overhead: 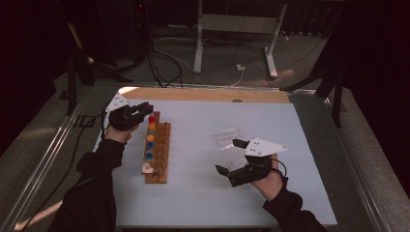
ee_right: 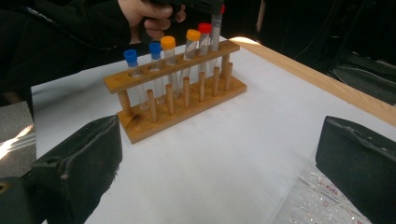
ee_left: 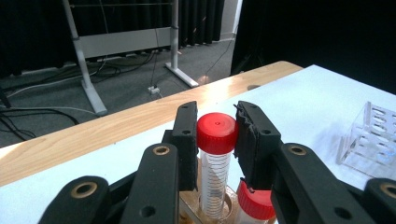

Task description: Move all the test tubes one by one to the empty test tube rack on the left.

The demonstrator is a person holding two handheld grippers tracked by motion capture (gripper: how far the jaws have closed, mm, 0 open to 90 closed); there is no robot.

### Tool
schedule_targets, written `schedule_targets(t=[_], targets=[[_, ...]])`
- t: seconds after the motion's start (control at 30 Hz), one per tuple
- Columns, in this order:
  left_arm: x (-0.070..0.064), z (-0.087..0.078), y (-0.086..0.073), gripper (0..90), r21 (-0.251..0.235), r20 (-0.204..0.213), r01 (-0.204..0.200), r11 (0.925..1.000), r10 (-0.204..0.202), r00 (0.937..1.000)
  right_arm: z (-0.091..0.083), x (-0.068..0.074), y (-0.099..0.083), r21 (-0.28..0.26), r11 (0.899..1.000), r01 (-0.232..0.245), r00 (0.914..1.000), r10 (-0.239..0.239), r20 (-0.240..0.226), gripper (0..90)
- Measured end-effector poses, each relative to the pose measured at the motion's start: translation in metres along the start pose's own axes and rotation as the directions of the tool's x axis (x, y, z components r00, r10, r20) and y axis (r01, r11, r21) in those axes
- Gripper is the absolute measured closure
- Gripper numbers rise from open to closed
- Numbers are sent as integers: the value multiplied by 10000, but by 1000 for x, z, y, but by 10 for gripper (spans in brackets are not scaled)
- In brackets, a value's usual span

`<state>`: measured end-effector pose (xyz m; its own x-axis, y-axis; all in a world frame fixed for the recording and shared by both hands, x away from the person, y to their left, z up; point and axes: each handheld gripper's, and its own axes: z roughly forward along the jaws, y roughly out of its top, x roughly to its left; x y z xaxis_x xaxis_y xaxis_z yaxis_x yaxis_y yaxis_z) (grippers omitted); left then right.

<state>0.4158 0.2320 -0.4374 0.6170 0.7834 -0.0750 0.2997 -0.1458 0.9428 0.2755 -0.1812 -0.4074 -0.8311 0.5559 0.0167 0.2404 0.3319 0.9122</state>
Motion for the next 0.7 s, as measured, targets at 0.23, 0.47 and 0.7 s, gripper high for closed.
schedule_targets(t=[0.23,0.47,0.7], targets=[[1,2,-6,717,63,5,123,9999,-123,9999,-1,0,0,-11,10000,8,10000,-8,-4,8],[2,6,-10,717,119,25,193,9997,-193,9998,-1,0,1,-7,10000,-10,10000,10,3,8],[1,10,-15,717,240,-16,93,9997,-93,10000,-1,-1,0,21,10000,-7,10000,7,-23,8]])
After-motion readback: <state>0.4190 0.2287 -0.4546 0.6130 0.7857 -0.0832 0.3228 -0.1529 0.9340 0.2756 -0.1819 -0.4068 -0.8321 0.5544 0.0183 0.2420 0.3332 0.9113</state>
